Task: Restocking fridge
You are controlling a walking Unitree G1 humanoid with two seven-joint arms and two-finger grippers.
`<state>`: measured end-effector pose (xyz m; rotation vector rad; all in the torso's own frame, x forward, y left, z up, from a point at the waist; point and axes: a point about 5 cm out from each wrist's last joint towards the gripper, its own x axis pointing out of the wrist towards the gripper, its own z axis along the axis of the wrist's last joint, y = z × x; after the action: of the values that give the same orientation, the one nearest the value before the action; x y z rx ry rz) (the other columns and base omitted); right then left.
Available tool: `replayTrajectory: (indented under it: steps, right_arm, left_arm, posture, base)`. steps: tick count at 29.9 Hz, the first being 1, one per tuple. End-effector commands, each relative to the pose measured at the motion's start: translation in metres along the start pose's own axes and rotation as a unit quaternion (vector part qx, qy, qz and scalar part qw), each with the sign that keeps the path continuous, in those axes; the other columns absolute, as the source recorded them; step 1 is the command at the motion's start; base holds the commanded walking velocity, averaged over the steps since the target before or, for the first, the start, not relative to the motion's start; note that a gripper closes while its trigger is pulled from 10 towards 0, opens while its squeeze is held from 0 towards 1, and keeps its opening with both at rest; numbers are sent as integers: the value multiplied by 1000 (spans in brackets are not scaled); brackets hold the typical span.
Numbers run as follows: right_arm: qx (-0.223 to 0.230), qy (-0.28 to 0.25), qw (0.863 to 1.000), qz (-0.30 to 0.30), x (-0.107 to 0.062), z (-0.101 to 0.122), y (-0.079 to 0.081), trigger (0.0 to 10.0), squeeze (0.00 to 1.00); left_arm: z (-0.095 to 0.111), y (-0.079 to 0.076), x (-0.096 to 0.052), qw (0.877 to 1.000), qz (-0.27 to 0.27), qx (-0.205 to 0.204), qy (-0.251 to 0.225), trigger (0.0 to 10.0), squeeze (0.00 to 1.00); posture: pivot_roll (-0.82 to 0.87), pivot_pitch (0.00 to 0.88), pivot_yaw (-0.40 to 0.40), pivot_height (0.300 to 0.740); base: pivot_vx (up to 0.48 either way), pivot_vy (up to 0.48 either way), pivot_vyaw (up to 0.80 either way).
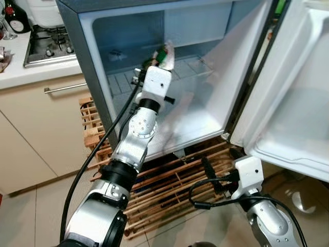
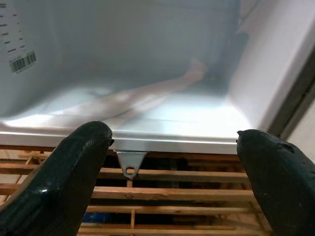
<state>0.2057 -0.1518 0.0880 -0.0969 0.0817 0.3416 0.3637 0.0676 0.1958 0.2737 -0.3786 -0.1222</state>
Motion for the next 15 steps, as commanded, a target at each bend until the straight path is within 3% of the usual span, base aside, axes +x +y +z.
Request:
replayTrajectory:
  steps: [1,3,7,12,15]
  right_arm:
    - [7,4,1000,6,-3,0,1,10000,0]
    - [7,6,1000,6,-4,0,1,10000,0]
    - [10,17,1000,9,-8,-2,2,10000,0]
    - [9,25,1000,12,-16,-4,3,10000,0]
    - [5,30,999,14,-19,-5,3,10000,0]
  left_arm:
    - [8,11,7,999,37,23,-14,10000,0]
    - [6,15,7,998,54,24,-7,10000,0]
    - [-14,25,8,993,97,37,50,10000,0]
    - [-12,26,18,994,98,14,48,10000,0]
    - [-12,26,25,993,92,-34,63,10000,0]
  posture:
    - [-262,0,20,740]
    - [-262,0,20,740]
    - [-269,0,17,740]
    - [-286,0,14,740]
    - [-293,0,12,740]
  base:
    - [0,0,0]
    - [0,0,0]
    - [0,0,0]
    - [0,0,0]
    - [0,0,0]
